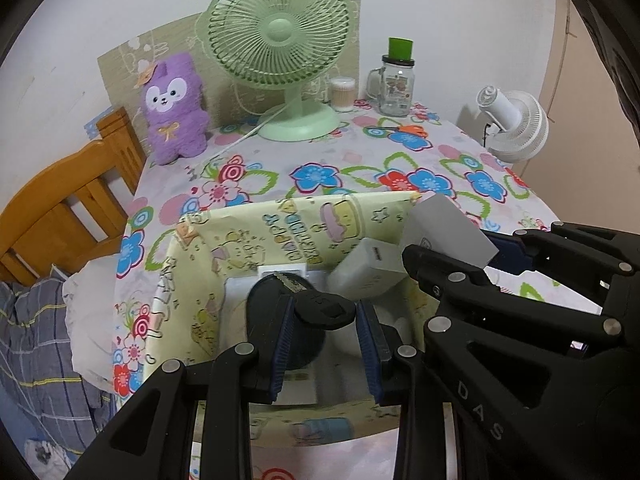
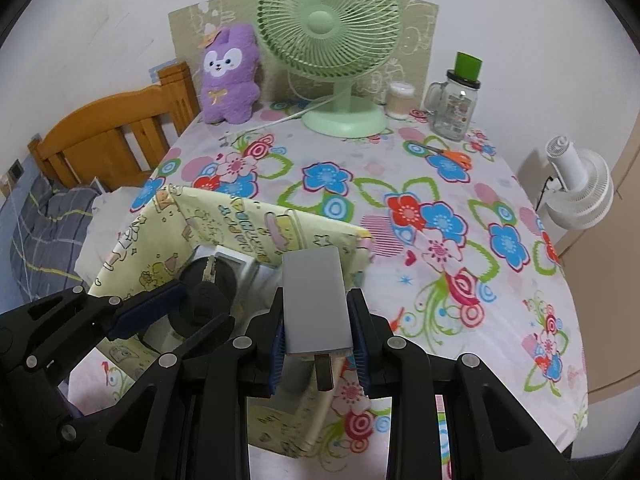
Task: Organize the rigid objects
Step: 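Open the left tool to drop the key in the box while the right tool releases the charger inside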
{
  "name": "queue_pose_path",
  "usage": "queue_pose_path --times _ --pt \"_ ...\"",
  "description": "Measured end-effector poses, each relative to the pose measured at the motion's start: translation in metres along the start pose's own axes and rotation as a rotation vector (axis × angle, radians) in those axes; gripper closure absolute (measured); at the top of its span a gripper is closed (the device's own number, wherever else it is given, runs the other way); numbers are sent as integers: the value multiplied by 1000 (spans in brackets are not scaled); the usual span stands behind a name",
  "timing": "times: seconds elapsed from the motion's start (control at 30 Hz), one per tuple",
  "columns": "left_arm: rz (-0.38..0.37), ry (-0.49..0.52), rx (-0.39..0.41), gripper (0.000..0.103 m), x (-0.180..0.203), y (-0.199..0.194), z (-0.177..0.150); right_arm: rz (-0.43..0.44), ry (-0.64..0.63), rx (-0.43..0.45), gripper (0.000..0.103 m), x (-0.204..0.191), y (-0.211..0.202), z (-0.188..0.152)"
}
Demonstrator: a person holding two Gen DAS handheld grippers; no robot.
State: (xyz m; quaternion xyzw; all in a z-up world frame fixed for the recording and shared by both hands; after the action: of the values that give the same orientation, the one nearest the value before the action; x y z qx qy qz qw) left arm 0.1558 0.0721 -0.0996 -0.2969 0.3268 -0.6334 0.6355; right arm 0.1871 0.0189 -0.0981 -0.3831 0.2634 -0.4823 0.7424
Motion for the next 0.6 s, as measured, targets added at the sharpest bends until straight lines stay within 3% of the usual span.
queue_pose_path --times 0.6 --pt "27 -21 -69 70 -35 28 -15 28 -26 -64 74 -31 33 -2"
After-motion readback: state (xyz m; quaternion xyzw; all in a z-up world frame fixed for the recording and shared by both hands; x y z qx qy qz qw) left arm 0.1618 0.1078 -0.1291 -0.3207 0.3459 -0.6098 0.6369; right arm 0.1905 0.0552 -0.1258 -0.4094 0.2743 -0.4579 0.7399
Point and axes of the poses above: each gripper's, at about its wrist camera, not at the fingertips, and y roughly the way its jaws point, x to its right, z to its top, the point moved 6 cm from there along y, roughly the way its jaws point, and after that the axes turned 1 degree about y, right-handed, at the moved point
